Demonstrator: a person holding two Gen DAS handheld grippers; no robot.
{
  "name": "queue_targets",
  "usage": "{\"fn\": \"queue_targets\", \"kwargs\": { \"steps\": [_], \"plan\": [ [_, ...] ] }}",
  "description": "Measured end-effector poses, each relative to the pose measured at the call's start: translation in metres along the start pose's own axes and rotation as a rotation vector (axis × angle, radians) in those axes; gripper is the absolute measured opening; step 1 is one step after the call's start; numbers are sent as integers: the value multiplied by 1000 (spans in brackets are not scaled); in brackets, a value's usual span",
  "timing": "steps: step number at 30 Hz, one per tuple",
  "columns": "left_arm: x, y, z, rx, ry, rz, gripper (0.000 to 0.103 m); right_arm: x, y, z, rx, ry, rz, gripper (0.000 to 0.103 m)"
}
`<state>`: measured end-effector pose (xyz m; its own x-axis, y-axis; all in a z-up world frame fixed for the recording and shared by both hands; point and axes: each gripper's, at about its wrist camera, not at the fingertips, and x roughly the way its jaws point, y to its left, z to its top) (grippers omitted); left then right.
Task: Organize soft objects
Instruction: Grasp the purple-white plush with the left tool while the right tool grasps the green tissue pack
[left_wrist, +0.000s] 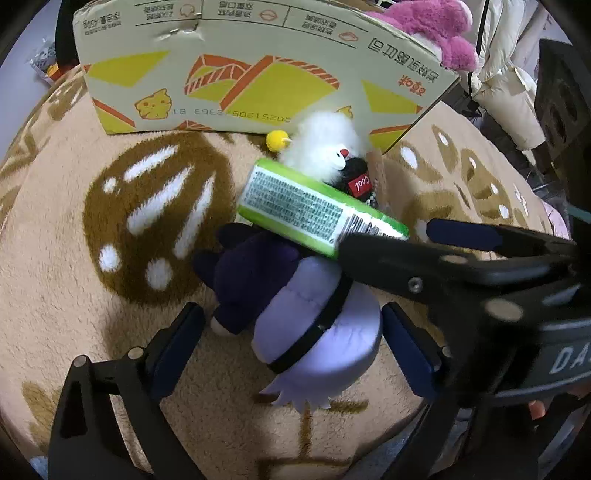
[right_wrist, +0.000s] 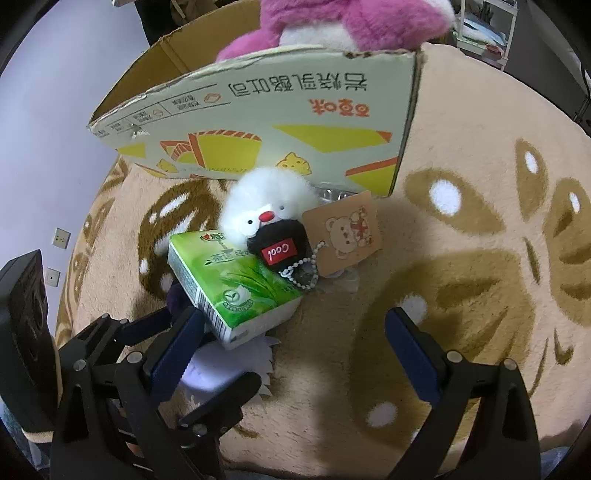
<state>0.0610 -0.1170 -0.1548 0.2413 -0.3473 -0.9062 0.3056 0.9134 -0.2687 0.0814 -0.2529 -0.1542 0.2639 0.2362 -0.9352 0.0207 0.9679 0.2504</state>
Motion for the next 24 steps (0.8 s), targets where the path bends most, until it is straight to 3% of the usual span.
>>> {"fn": "queue_targets", "kwargs": {
  "steps": [6, 15, 19, 24],
  "plan": [
    [-3, 1, -1, 0, -1, -20, 80, 8, 2, 1, 35, 10, 76, 92],
    [-4, 2, 0, 9, -6, 6, 77, 24, 11, 6, 62, 20, 122, 81],
    [-7, 2, -2, 20, -6, 11, 74, 21, 11, 7, 56, 8, 122, 62],
    [-9, 2, -3, 22, -4, 8, 71, 18, 4, 5, 82, 13, 128, 52]
  ]
}}
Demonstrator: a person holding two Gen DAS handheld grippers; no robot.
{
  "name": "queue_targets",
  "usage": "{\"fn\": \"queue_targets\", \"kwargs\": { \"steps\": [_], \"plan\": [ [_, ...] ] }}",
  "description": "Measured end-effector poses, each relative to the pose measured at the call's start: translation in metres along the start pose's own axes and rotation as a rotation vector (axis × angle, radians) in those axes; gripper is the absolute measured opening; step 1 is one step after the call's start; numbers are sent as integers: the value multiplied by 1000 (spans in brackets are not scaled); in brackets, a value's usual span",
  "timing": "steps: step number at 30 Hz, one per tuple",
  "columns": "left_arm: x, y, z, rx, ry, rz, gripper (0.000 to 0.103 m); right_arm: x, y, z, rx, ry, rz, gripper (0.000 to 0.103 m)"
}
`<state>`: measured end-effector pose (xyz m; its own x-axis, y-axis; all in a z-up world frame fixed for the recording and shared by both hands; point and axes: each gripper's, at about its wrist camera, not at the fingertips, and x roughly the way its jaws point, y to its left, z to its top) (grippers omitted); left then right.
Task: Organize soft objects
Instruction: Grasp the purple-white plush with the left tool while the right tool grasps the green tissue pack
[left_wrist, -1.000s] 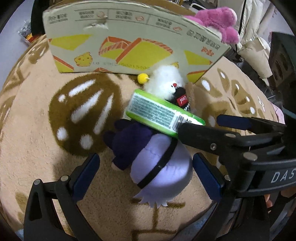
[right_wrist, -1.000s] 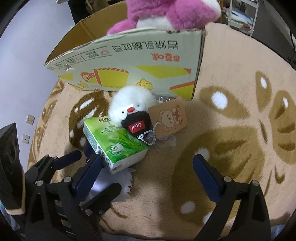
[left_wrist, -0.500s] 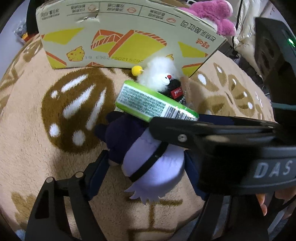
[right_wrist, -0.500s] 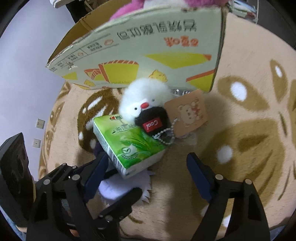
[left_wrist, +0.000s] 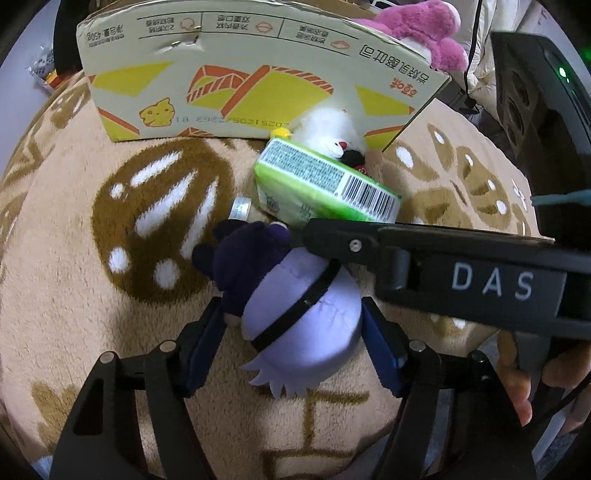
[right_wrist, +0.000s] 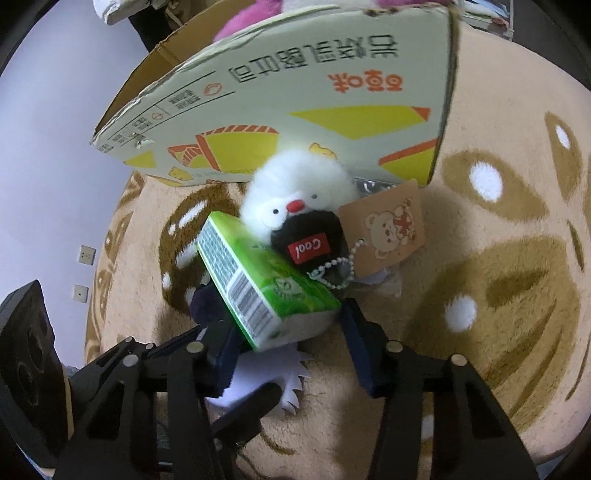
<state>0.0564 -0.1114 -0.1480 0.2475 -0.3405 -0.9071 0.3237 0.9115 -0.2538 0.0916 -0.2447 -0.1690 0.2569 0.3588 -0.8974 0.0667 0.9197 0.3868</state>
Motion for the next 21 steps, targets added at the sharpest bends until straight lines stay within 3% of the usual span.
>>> {"fn": "queue_targets", "kwargs": {
  "steps": [5, 14, 21],
  "plan": [
    [-8, 13, 0, -41, -21, 28, 71, -7, 0, -3, -16, -15, -23, 43],
    [-19, 33, 0, -92, -61, 103, 71, -12, 3, -3, -44, -29, -30, 43],
    [-19, 28, 2, -57, -81, 150, 71, -16, 8, -2, -63, -60, -64, 44]
  ]
}}
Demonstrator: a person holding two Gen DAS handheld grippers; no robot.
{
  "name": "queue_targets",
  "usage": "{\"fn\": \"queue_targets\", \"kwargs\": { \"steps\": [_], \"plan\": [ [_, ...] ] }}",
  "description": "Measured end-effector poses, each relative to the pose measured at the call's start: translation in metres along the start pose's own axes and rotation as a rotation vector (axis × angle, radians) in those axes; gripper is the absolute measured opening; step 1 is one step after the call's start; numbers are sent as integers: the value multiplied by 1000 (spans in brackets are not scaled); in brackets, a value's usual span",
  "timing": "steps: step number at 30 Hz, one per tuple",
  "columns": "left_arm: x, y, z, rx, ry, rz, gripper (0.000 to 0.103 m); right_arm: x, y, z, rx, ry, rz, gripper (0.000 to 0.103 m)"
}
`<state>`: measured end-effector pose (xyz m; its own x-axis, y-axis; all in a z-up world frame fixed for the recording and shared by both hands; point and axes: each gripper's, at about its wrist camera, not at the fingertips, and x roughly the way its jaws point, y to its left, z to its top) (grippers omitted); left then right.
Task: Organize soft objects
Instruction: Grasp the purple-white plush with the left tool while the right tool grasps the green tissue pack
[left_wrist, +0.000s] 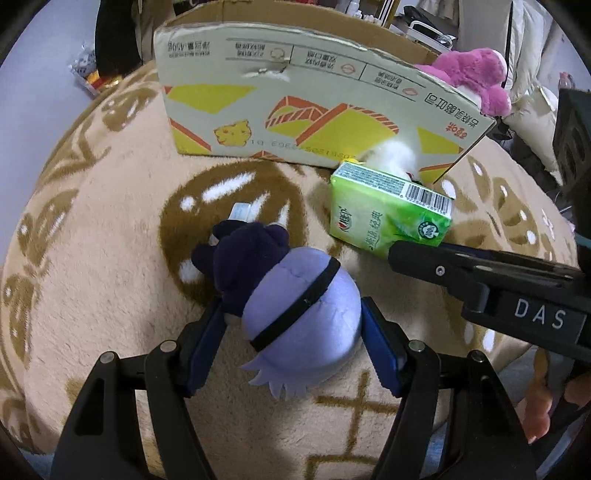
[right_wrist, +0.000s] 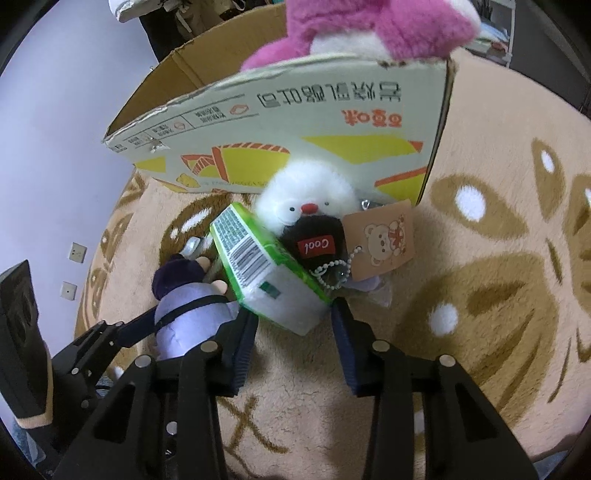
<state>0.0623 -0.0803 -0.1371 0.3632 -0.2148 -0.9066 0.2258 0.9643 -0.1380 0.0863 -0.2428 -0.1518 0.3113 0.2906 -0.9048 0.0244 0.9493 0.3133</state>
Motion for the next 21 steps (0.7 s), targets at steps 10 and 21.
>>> {"fn": "queue_targets", "kwargs": {
  "steps": [10, 21],
  "plan": [
    [3, 1, 3, 0, -4, 39, 71, -21, 11, 1, -59, -96, -8, 44],
    [-5, -6, 3, 44, -50, 84, 71, -19, 28, 1, -125, -107, -12, 23]
  ]
}}
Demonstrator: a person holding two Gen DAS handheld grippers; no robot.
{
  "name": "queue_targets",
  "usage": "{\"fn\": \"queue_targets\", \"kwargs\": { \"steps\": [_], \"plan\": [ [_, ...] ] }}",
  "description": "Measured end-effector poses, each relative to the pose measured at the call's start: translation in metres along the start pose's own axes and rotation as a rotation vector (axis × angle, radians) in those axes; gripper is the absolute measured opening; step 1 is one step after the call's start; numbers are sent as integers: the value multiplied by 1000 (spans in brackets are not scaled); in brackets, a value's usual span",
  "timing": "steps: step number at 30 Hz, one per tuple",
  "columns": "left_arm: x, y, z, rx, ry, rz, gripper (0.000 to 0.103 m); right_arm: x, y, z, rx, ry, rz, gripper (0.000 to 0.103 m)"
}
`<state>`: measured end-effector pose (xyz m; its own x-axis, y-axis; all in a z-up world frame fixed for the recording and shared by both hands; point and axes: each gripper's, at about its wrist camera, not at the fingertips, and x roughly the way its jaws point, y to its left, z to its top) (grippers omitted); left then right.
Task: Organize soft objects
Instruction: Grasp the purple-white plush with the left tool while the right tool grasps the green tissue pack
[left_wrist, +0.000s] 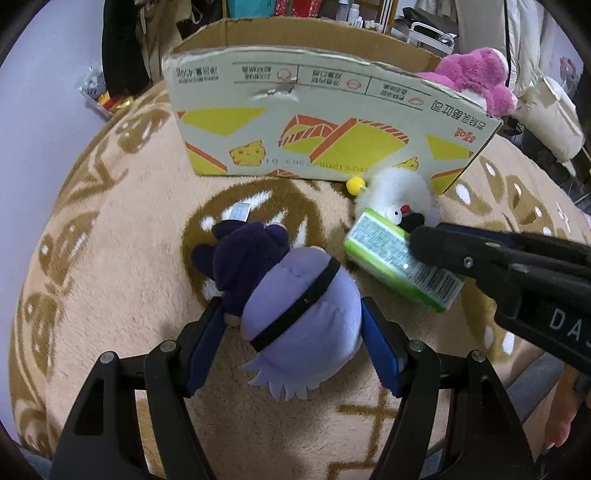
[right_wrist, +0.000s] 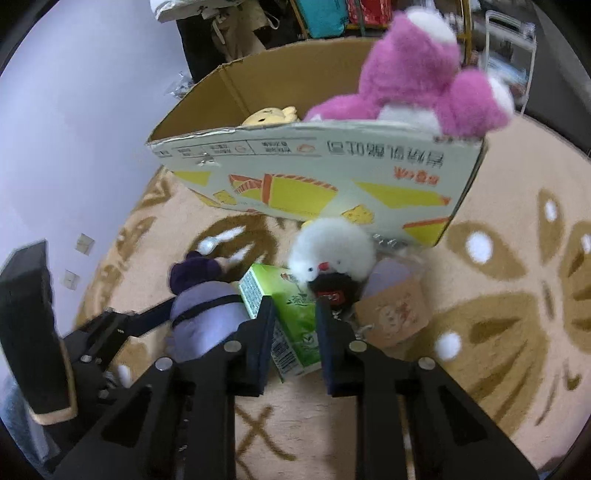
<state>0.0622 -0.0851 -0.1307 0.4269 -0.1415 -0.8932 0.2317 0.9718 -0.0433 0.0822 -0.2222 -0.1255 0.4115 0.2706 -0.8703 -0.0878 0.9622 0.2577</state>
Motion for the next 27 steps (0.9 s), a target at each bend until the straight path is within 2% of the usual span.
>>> {"fn": "queue_targets", "kwargs": {
  "steps": [3, 4, 5, 7, 9, 11, 14, 17, 20, 25, 27],
  "plan": [
    [-1, -1, 0, 7, -7, 8, 71, -4, 1, -3, -5, 5, 17, 24],
    [-2, -1, 1, 8, -8, 7, 71, -5, 0, -5, 0, 10, 35, 28],
    [-2, -1, 1, 7, -9, 10, 71, -5, -1, -6, 5, 18, 49, 38],
    [-2, -1, 1, 5, -7, 7, 71, -4, -2, -8, 11, 25, 56, 49],
    [-1, 0, 1, 0, -3, 0, 71, -2, -2, -9, 15, 39, 66, 50],
    [0, 0, 1, 1, -1, 2, 71, 4, -4, -9, 31, 63, 77, 56],
    [1, 1, 1, -2, -1, 5, 71, 14, -9, -11, 55, 106, 64, 59],
    [1, 1, 2, -2, 0, 5, 71, 23, -16, -12, 94, 134, 73, 70],
    [3, 1, 2, -2, 7, 7, 71, 37, -25, -13, 153, 178, 132, 71],
    [3, 2, 3, -3, 0, 11, 71, 44, -22, -13, 146, 186, 121, 72],
    [2, 2, 3, -3, -2, 7, 71, 42, -21, -14, 137, 179, 114, 69]
  ]
}}
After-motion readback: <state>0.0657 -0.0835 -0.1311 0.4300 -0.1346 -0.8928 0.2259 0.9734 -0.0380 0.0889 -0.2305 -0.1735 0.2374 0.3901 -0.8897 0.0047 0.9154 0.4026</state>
